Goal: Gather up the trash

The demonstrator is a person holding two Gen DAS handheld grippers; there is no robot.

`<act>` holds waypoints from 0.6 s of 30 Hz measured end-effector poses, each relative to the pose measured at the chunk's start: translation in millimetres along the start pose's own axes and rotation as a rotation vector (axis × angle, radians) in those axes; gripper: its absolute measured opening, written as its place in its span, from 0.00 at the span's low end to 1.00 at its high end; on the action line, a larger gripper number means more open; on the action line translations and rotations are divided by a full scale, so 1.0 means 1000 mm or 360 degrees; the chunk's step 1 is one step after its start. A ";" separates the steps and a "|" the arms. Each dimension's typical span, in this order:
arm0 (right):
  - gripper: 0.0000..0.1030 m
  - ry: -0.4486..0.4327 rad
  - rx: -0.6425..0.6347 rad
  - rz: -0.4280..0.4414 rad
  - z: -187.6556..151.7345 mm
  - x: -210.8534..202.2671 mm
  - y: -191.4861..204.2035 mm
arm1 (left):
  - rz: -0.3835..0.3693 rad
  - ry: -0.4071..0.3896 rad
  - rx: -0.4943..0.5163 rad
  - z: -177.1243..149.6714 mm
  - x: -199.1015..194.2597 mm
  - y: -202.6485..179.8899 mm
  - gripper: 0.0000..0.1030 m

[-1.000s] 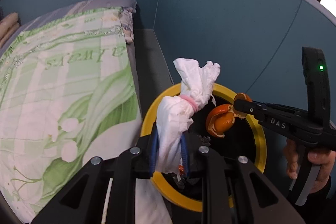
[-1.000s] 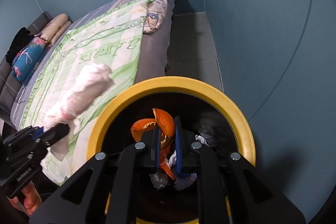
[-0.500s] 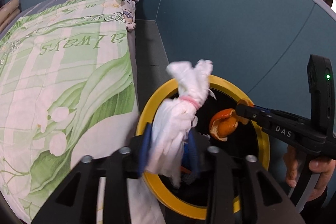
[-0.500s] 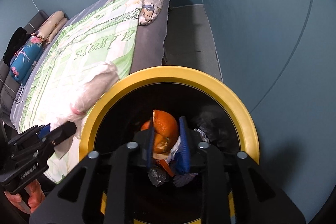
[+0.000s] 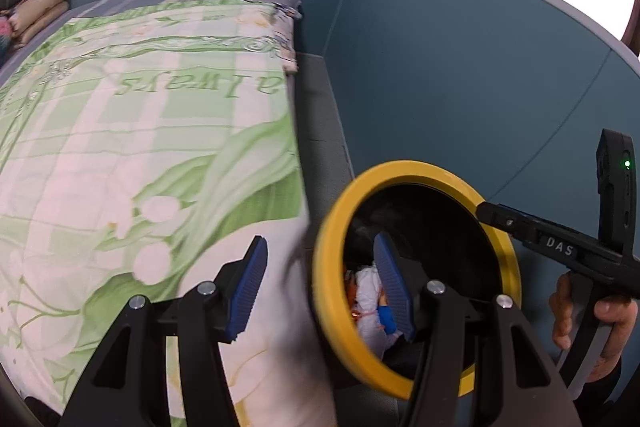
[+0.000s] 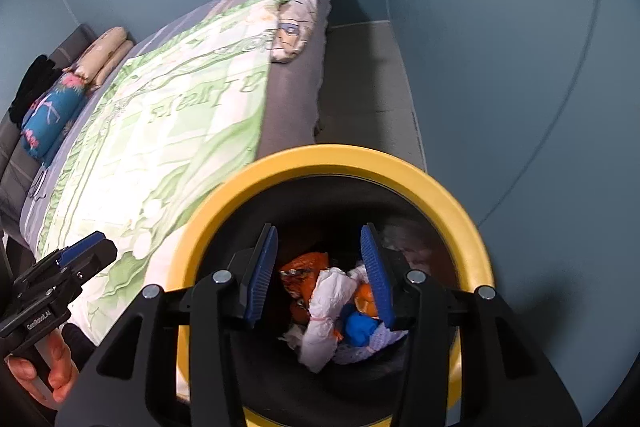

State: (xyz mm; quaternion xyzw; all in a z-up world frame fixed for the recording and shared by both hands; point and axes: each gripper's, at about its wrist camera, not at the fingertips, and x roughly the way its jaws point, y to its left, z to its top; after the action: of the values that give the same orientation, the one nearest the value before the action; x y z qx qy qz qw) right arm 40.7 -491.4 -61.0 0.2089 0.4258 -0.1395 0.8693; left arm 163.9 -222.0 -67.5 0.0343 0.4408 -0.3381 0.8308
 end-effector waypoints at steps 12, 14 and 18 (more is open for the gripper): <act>0.53 -0.0038 -0.0357 0.0207 0.006 -0.001 0.127 | 0.0239 -0.0156 -0.0183 -0.032 -0.074 0.081 0.57; 0.59 -0.0047 -0.0392 0.0232 0.007 -0.002 0.148 | 0.0301 -0.0197 -0.0196 -0.038 -0.091 0.094 0.60; 0.72 -0.0096 -0.0420 0.0262 0.005 -0.008 0.179 | 0.0429 -0.0287 -0.0226 -0.046 -0.124 0.116 0.71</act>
State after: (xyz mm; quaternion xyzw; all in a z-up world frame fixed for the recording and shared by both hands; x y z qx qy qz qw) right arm 114.7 -336.8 -7.6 0.1227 0.3955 -0.0169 0.9101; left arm 152.5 -50.5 -29.3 0.0038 0.3787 -0.1935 0.9051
